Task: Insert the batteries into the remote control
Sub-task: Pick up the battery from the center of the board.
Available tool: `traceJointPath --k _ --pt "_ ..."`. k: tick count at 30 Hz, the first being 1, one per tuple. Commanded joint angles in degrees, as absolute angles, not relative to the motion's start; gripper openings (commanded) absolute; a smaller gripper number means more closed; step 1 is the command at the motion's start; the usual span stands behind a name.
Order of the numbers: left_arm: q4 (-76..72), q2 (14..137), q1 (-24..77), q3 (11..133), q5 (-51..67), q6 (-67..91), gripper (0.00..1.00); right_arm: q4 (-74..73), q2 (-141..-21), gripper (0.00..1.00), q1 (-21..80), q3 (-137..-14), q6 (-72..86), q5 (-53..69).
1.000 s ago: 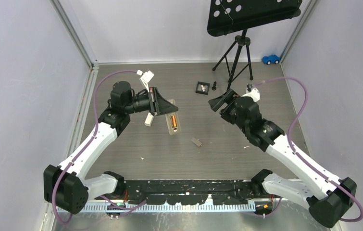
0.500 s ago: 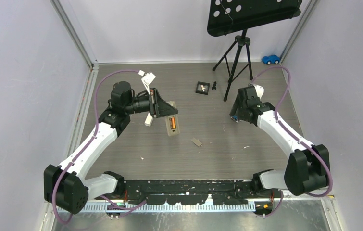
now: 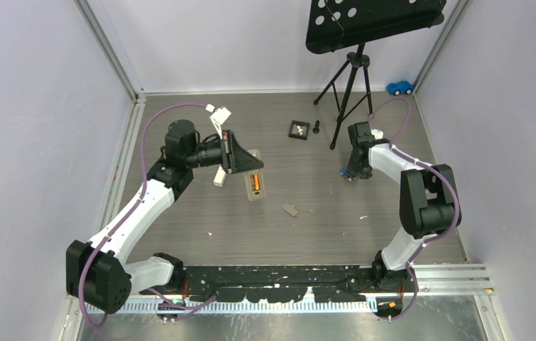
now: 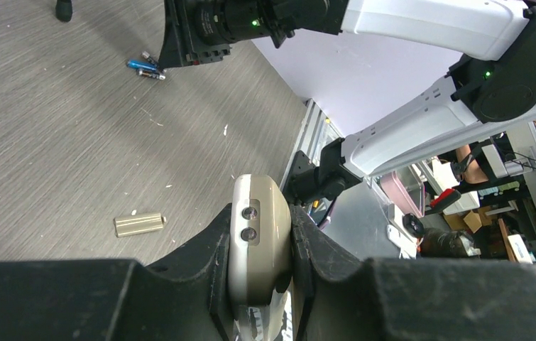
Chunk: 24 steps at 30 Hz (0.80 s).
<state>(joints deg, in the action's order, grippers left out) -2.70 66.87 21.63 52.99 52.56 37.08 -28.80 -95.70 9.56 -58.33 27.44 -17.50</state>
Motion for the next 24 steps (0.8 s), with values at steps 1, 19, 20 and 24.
traceJointPath --k 1,19,20,24 --pt "-4.0 66.3 21.6 53.3 54.1 37.2 0.00 -26.9 -96.9 0.34 9.0 -62.1 26.5 -18.7" --pt "-3.7 66.1 21.6 53.2 54.0 37.3 0.00 -25.8 -101.6 0.21 6.6 -62.6 27.6 -14.7" --pt "-3.7 66.1 21.6 53.2 54.0 37.3 0.00 -25.8 -101.5 0.17 6.5 -62.5 28.0 -14.4" --pt "-3.6 66.1 21.6 53.1 53.7 37.4 0.00 -25.8 -98.8 0.08 6.2 -61.6 30.7 -14.7"
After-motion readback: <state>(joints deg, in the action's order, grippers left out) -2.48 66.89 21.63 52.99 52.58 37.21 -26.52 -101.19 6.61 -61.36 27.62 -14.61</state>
